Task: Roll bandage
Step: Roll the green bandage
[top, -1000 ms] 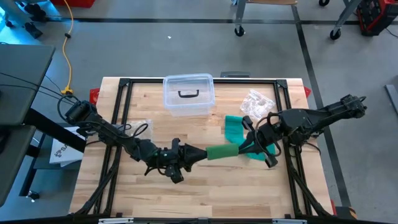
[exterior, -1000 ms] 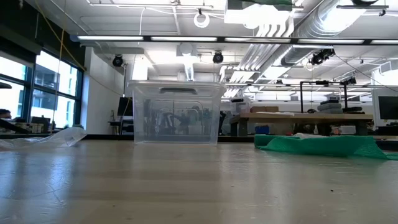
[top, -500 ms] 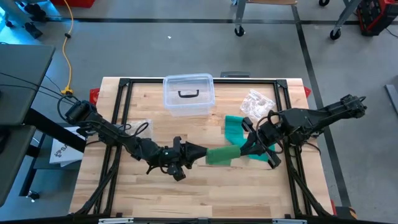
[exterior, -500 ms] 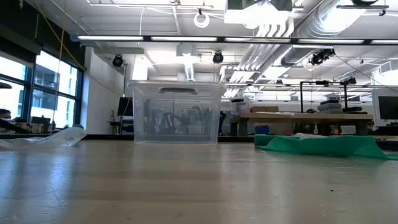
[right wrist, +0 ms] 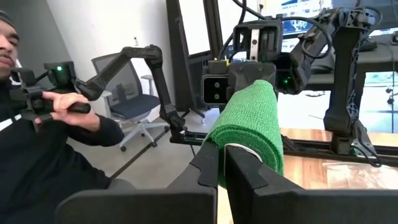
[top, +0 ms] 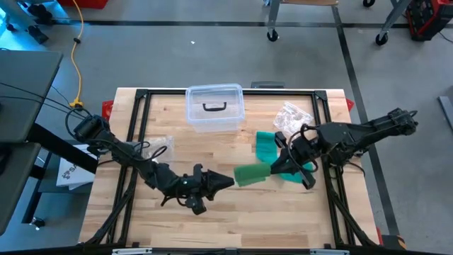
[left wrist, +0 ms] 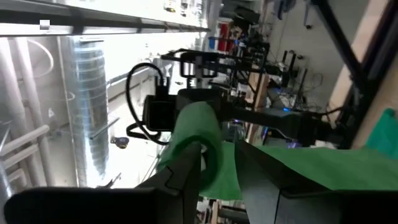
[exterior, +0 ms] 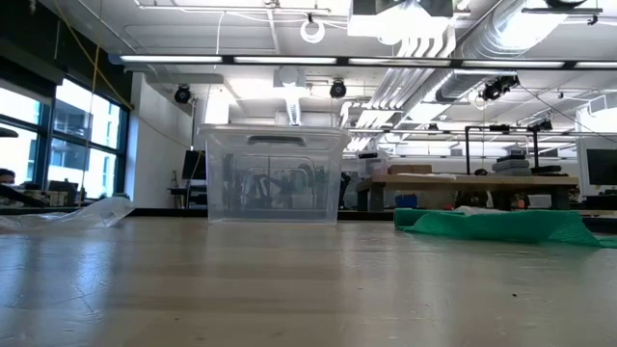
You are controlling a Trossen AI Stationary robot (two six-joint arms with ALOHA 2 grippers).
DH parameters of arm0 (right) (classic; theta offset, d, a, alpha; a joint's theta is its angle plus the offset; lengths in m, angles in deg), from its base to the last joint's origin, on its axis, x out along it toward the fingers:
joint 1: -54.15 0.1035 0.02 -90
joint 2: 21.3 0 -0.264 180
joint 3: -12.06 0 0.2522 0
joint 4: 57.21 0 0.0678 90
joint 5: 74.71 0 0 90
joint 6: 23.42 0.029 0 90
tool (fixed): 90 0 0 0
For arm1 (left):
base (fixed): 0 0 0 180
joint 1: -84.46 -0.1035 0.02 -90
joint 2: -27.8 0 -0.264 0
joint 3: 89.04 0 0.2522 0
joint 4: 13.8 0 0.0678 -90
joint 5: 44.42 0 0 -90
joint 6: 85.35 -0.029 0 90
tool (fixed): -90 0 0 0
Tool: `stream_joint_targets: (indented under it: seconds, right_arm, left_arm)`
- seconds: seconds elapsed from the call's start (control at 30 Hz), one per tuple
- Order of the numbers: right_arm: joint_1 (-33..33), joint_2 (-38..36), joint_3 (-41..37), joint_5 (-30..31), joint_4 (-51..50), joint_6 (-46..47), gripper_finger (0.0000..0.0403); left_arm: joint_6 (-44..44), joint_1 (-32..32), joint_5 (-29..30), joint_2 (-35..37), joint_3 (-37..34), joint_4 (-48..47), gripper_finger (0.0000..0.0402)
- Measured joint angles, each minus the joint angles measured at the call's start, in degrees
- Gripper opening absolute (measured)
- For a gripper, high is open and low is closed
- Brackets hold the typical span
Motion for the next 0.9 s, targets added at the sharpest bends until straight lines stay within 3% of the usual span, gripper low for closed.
stream_joint_targets:
  seconds: [0.4,0.67,0.9]
  right_arm:
    - [-0.53,-0.09,0.00,-0.79,0.10,0.08,0.0000]
    - [-0.51,0.02,0.00,-1.59,0.08,0.08,0.0000]
    - [-0.51,0.00,0.00,-2.77,1.48,0.08,0.0000]
  left_arm:
    - [0.20,-3.06,-1.80,-0.04,0.00,-0.01,0.0094]
    - [-2.28,-0.50,2.71,-0.04,0.00,-0.07,0.0094]
    - [-2.33,-1.59,1.96,-0.04,0.00,-0.05,0.0094]
